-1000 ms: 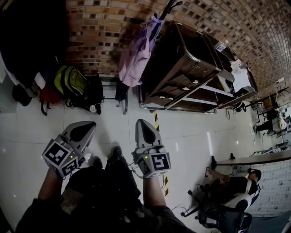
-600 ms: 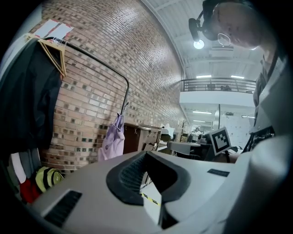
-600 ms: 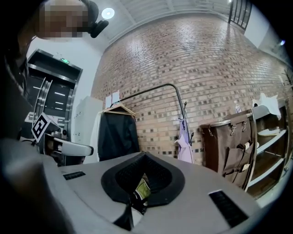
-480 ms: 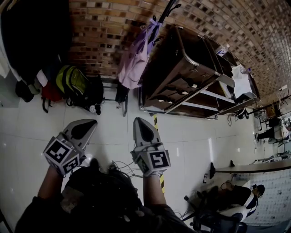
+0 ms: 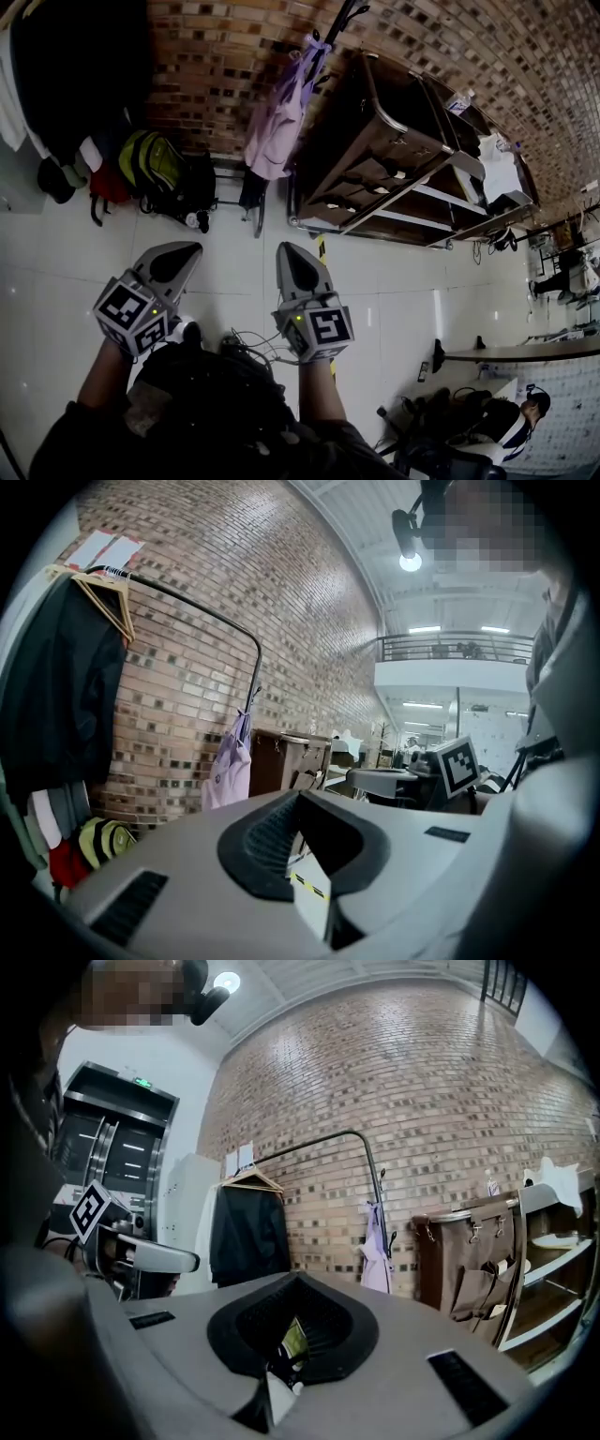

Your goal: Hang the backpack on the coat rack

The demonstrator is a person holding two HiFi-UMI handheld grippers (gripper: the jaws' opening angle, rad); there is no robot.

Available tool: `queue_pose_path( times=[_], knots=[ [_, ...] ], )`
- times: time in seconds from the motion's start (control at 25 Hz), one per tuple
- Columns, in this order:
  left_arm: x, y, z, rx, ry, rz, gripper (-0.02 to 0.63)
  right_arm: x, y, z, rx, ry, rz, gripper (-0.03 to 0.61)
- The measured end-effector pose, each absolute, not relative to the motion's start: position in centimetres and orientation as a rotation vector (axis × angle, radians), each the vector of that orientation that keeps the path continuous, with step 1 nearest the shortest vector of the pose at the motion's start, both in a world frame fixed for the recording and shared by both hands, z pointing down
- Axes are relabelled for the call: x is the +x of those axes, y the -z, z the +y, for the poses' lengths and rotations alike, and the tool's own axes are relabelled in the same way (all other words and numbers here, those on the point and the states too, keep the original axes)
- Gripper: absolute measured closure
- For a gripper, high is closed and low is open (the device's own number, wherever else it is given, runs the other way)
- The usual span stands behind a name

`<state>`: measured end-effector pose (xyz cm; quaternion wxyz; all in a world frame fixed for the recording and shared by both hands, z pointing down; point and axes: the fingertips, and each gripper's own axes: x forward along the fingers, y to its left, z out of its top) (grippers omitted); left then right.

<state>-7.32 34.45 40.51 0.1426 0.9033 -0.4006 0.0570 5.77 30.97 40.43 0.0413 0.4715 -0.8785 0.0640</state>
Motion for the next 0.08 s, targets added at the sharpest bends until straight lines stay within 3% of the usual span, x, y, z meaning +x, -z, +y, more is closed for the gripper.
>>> queue_pose_path(
  times=[0.08],
  knots=[
    [-6.91,-40.34,34.51,2.605,-0.158,-1.164,0.601,6.07,-40.37,31.17,1.434,-0.2,-2.692,0.571]
  ],
)
